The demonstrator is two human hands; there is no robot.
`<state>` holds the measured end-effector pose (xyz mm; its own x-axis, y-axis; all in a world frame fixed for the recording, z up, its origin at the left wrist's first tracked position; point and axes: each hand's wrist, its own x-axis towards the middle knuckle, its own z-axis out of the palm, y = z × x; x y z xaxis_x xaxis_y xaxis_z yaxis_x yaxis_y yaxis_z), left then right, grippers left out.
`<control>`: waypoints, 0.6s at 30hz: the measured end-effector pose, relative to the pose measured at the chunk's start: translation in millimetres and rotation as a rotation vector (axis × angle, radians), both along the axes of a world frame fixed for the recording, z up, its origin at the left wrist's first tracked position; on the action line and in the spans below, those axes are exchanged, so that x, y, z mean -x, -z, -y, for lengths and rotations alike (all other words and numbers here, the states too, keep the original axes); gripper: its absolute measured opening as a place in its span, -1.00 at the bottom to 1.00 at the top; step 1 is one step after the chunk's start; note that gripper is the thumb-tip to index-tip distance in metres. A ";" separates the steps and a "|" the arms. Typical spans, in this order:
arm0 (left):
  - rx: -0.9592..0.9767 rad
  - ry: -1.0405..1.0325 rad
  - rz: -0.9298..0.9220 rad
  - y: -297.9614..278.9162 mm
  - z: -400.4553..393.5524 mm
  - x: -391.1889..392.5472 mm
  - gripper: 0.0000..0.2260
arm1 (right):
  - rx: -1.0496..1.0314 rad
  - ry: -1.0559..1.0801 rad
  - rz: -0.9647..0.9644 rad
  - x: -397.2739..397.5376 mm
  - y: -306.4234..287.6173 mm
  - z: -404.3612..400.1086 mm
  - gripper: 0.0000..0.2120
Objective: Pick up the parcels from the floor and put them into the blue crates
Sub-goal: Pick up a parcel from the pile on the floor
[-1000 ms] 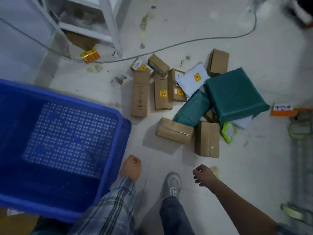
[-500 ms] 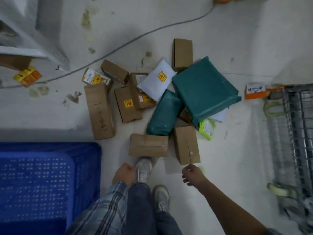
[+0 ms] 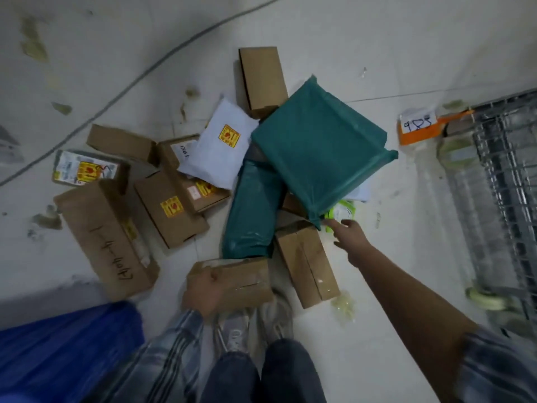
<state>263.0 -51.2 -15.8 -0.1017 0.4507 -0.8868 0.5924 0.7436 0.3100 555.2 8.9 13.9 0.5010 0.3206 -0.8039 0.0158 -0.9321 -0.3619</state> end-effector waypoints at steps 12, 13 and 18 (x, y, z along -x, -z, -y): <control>0.023 -0.091 -0.005 44.5 27.0 -10.3 -0.76 | -0.244 0.298 -0.224 -33.3 67.0 -53.5 -0.16; 0.014 -0.080 -0.001 41.8 28.6 -13.7 -0.78 | -0.245 0.304 -0.217 -31.5 65.7 -53.4 -0.15; -0.163 -0.008 0.055 0.9 -3.4 -54.2 -0.92 | -0.305 0.370 -0.098 -13.8 44.9 -55.6 -0.11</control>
<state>317.2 -47.7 -16.7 -0.0593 0.5886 -0.8062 0.5654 0.6854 0.4588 569.0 64.5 -31.1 0.5525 0.3633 -0.7502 -0.3445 -0.7200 -0.6024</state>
